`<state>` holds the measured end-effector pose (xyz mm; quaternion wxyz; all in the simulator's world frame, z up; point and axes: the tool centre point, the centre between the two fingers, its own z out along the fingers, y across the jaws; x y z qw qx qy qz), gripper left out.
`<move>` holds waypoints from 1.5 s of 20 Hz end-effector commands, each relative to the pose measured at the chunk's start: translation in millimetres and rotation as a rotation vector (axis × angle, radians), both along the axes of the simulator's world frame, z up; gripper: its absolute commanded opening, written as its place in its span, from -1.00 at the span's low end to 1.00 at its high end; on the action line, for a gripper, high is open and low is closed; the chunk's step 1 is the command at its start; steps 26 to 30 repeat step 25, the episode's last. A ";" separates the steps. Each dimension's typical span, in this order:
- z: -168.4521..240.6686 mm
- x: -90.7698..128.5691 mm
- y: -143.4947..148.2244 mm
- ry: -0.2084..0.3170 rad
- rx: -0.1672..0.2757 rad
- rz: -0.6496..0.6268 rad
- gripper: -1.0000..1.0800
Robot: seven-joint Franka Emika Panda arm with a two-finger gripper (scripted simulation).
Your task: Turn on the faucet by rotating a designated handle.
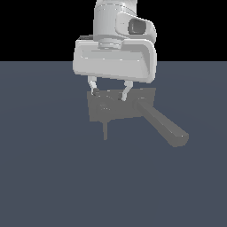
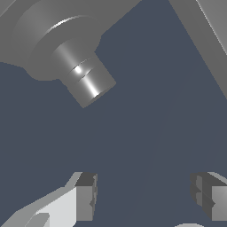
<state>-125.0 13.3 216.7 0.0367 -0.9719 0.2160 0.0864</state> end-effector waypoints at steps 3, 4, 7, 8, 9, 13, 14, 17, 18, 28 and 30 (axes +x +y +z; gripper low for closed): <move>-41.9 -13.7 -49.3 0.038 -0.043 -0.064 0.51; -34.9 16.3 -11.8 -0.012 -0.028 -0.091 -0.36; -60.8 24.3 13.8 -0.019 -0.088 -0.022 0.73; -70.0 37.4 32.6 -0.017 -0.062 -0.118 0.77; -70.2 34.1 -5.6 -0.015 -0.041 -0.195 0.77; -91.0 62.0 -11.5 -0.080 -0.100 -0.089 0.26; -95.0 58.8 -58.3 -0.066 -0.122 -0.185 0.26; -133.2 14.5 -53.5 -0.017 -0.137 -0.146 0.58; -125.3 32.7 -54.1 -0.069 -0.165 -0.147 0.68; -127.4 75.2 13.2 -0.248 -0.193 -0.064 0.46; -127.4 75.2 13.2 -0.248 -0.193 -0.064 0.46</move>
